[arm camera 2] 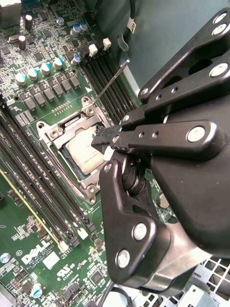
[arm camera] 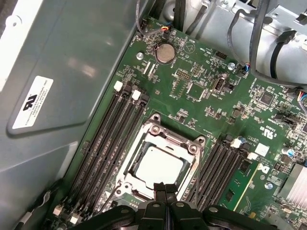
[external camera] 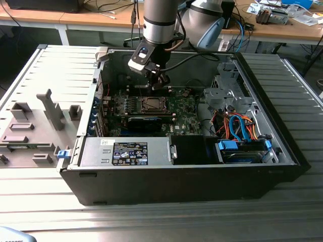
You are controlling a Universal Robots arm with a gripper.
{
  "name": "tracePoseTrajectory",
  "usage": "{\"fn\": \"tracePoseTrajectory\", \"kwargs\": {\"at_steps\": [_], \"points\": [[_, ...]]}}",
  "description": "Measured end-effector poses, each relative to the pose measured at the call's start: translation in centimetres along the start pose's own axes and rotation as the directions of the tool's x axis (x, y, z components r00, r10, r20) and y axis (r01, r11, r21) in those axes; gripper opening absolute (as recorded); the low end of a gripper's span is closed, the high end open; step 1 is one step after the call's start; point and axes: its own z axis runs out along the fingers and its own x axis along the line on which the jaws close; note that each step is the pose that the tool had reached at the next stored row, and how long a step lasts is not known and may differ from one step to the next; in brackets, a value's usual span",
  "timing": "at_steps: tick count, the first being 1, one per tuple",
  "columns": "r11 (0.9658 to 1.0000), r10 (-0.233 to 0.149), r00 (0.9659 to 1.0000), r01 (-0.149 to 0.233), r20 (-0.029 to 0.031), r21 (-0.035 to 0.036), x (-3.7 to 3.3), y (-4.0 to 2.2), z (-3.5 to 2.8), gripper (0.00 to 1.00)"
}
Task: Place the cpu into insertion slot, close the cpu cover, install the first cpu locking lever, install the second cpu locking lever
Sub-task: 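Install the first cpu locking lever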
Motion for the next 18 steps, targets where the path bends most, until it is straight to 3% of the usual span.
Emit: {"fn": "tracePoseTrajectory", "kwargs": {"at_steps": [18], "points": [[0.9989,-0.048,0.9989,0.048,0.002,-0.0002,0.0,0.0,0.0,0.11]]}}
